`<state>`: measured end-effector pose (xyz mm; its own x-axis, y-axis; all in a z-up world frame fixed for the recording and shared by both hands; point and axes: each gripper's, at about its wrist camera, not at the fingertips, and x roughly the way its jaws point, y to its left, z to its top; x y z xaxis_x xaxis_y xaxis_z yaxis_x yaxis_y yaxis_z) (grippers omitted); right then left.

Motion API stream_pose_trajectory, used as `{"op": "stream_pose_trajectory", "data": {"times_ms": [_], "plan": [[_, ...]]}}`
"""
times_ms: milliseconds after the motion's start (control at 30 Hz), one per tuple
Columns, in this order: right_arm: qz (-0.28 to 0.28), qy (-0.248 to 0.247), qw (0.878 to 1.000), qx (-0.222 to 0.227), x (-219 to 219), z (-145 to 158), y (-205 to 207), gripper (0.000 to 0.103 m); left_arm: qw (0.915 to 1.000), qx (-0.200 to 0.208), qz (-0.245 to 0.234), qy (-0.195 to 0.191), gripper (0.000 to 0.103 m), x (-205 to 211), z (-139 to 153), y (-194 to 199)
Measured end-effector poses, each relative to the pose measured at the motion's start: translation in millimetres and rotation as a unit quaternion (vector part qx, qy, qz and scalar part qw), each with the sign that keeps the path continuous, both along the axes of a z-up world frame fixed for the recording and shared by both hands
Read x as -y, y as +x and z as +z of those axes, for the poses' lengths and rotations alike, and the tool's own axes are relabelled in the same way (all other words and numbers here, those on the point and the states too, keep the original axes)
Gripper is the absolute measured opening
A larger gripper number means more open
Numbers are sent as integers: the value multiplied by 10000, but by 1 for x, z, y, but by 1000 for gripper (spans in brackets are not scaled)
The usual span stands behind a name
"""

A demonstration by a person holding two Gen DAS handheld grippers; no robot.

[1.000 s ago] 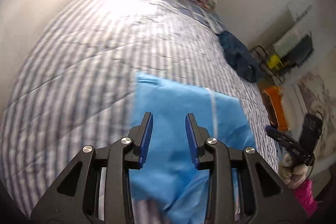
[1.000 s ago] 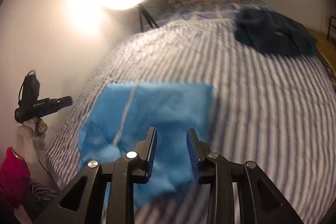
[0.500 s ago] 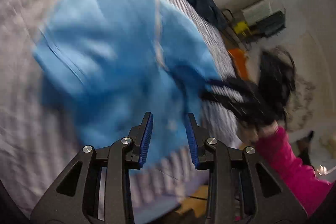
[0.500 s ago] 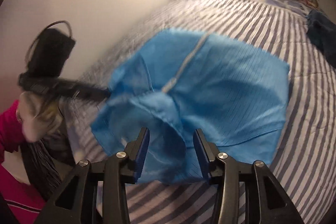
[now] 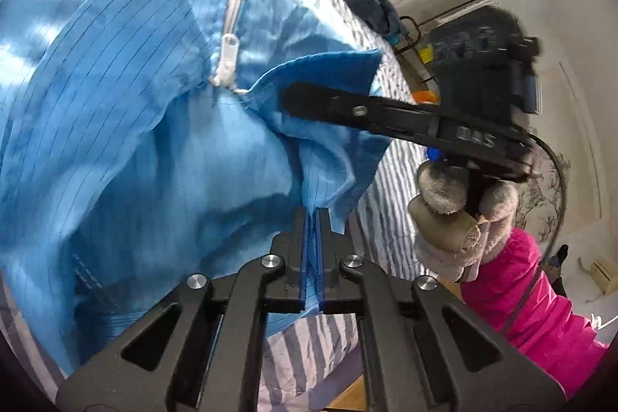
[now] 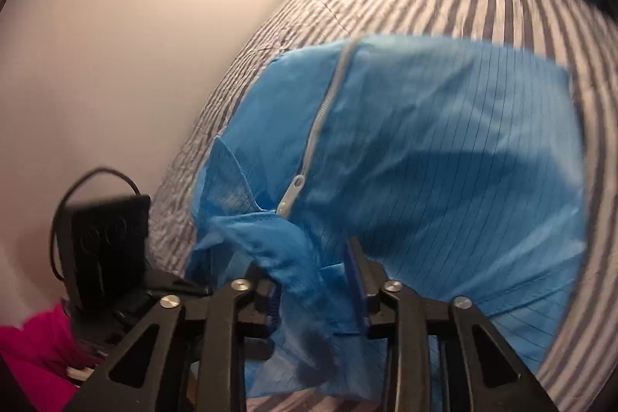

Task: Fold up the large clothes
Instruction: 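Grasp the zippered coat edge with both tools and lift it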

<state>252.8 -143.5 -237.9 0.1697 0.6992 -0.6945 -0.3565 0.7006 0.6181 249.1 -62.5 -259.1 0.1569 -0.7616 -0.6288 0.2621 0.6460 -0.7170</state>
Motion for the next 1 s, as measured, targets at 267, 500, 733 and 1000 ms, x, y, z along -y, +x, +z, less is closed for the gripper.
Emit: {"op": "stream_pose_trajectory", "data": {"times_ms": [267,500,733,1000], "plan": [[-840,2031,9660,-1362,33,-35,13,1,9989,334,-236,231,0,4,8,-20],[-1408,1999,9535,-1762,48,-57,16,6,9974,444,-412,396,0,10,9,-31],[-1562,569,9842,-606,54,-9,9,19,9958,640,-517,401,0,-2,29,-39],[-1418,89,9889,446,42,37,-14,18,9857,1097,1067,712,0,-76,47,13]]}}
